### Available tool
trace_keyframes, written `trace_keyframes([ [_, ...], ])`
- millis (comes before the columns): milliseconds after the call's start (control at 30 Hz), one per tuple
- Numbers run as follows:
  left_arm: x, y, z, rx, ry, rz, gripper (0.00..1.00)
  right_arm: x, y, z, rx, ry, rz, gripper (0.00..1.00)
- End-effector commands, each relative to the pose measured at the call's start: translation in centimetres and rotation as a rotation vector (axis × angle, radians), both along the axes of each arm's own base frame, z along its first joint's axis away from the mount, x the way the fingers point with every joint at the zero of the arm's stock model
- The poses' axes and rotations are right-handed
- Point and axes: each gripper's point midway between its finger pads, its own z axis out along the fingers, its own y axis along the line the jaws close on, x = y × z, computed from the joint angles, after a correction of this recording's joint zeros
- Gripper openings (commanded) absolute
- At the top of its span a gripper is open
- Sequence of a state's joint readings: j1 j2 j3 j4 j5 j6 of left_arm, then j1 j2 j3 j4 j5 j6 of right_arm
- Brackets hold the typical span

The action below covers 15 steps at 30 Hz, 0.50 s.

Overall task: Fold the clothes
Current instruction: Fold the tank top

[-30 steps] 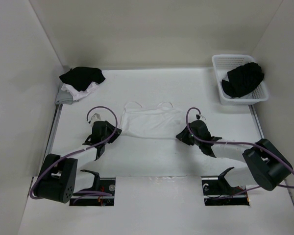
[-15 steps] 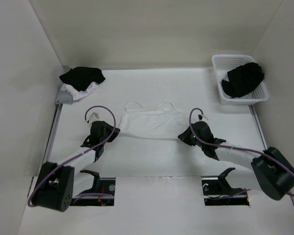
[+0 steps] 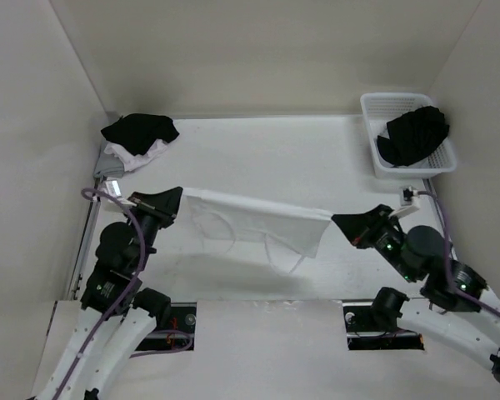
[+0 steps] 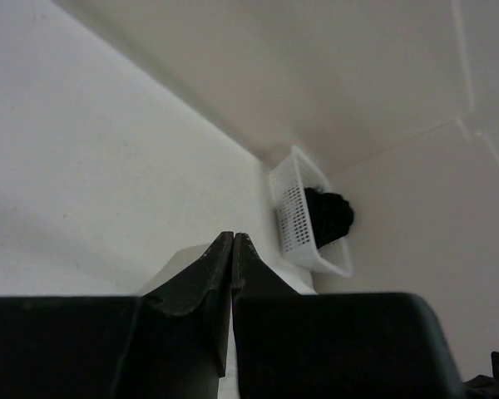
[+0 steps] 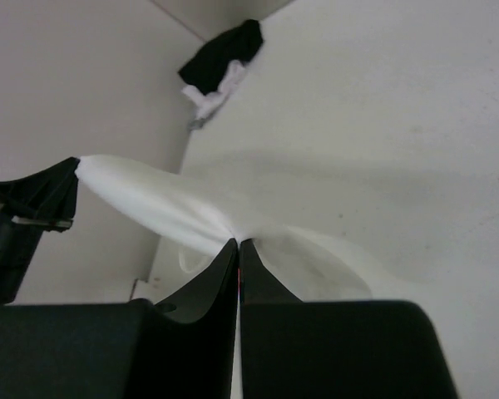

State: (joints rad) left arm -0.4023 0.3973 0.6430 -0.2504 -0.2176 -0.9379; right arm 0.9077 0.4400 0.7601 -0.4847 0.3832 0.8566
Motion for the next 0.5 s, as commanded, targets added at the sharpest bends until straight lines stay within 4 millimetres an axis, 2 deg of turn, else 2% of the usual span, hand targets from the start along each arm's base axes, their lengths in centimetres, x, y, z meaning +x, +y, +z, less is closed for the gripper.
trace_keyframes([
  [0,-1.5,2.2,0.9,0.065,0.028,0.081,0.00,-1.5,-2.4,0.0,-0.114,0.034,-0.028,0.04],
  [100,-1.4,2.3,0.2,0.077,0.060,0.096,0.01,-1.6,-1.0,-0.3,-0.153,0.052,0.012,0.06],
  [200,-0.6,1.5,-2.6,0.088,0.140,0.085,0.01,-0.8,1.0,-2.2,-0.201,0.091,0.053,0.06],
  [333,0.4,1.1,-6.6,0.114,0.237,0.090,0.01,0.5,2.9,-5.2,-0.182,0.141,0.112,0.05],
  [400,1.2,1.2,-8.9,0.141,0.297,0.112,0.01,2.3,2.9,-7.3,-0.187,0.169,0.099,0.06],
  [467,3.0,1.1,-10.8,0.169,0.336,0.126,0.01,4.7,2.5,-9.8,-0.203,0.216,0.078,0.05],
])
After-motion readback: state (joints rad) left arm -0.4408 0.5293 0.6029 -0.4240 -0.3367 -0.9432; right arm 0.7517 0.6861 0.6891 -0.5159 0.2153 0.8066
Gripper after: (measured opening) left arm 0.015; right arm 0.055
